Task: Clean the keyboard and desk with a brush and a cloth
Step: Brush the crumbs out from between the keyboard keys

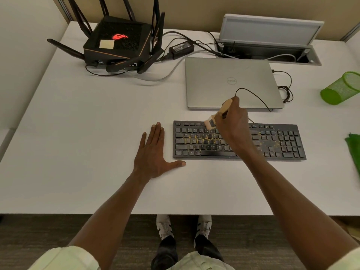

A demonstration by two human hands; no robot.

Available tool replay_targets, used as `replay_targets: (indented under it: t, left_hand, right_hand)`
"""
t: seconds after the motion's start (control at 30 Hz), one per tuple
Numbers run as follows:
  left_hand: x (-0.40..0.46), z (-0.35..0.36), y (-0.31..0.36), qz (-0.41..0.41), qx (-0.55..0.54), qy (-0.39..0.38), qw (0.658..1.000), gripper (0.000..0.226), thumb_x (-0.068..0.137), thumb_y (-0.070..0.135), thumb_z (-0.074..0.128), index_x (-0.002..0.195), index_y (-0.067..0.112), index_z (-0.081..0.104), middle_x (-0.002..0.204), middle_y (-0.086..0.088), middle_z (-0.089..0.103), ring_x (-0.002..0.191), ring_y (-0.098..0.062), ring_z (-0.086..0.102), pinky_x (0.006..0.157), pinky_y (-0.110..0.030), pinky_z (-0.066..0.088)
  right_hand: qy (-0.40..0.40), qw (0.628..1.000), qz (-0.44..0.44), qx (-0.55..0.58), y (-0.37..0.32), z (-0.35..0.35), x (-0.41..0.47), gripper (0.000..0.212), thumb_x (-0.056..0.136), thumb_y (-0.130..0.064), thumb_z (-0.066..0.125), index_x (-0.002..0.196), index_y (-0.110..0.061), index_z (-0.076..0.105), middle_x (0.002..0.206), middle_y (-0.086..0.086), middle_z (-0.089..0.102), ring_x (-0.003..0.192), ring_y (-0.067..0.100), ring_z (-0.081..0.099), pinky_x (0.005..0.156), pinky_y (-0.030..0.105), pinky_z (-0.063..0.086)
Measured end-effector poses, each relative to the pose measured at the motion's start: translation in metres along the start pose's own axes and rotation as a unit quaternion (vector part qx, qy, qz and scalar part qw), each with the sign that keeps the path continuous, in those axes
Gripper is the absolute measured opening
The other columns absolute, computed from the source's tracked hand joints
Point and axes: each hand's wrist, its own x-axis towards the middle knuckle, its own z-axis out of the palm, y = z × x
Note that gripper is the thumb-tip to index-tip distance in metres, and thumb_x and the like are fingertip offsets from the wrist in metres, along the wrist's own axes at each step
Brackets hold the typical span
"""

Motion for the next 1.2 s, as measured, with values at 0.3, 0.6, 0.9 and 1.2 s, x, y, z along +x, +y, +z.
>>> replay_targets:
  t: [0.3,0.6,0.9,1.2]
  left_hand:
    - [0.0,0.0,0.0,0.002,0.007,-0.002,1.0,0.146,0.062,0.109,0.022,0.162,0.004,0.003,0.17,-0.008,-0.012,0.157,-0.019,-0.013,0.128,-0.047,-0.001]
    - [0.001,-0.001,0.001,-0.006,0.014,-0.014,1.0,0.147,0.061,0.109,0.022,0.162,0.005,0.0,0.17,-0.007,-0.015,0.156,-0.017,-0.017,0.128,-0.046,-0.002]
    - [0.001,-0.002,0.001,-0.005,0.012,-0.014,1.0,0.146,0.062,0.108,0.025,0.162,0.004,0.001,0.17,-0.007,-0.014,0.157,-0.018,-0.016,0.128,-0.046,-0.002]
    - [0.001,-0.002,0.001,-0.008,0.014,-0.018,1.0,0.147,0.061,0.109,0.022,0.162,0.004,0.0,0.17,-0.007,-0.016,0.156,-0.017,-0.018,0.128,-0.046,-0.003]
  right_hand:
    - [-0.003,1.0,-0.008,0.009,0.0,-0.008,-0.004,0.025,0.093,-0.01,0.054,0.114,-0.003,0.042,0.082,0.006,0.057,0.063,0.015,0.057,0.048,0.028,0.048]
    - [-0.085,0.985,-0.143,-0.045,0.005,-0.015,0.0,0.021,0.096,-0.008,0.053,0.116,-0.005,0.045,0.081,0.006,0.06,0.055,0.011,0.053,0.044,0.014,0.033]
    - [-0.154,0.953,-0.233,-0.119,0.02,-0.023,0.009,0.018,0.094,-0.005,0.056,0.11,-0.008,0.048,0.08,0.011,0.066,0.062,0.02,0.055,0.047,0.018,0.033]
    - [-0.161,0.956,-0.23,-0.081,0.022,-0.021,0.013,0.02,0.093,-0.003,0.057,0.109,-0.007,0.048,0.083,0.012,0.066,0.063,0.022,0.058,0.049,0.025,0.043]
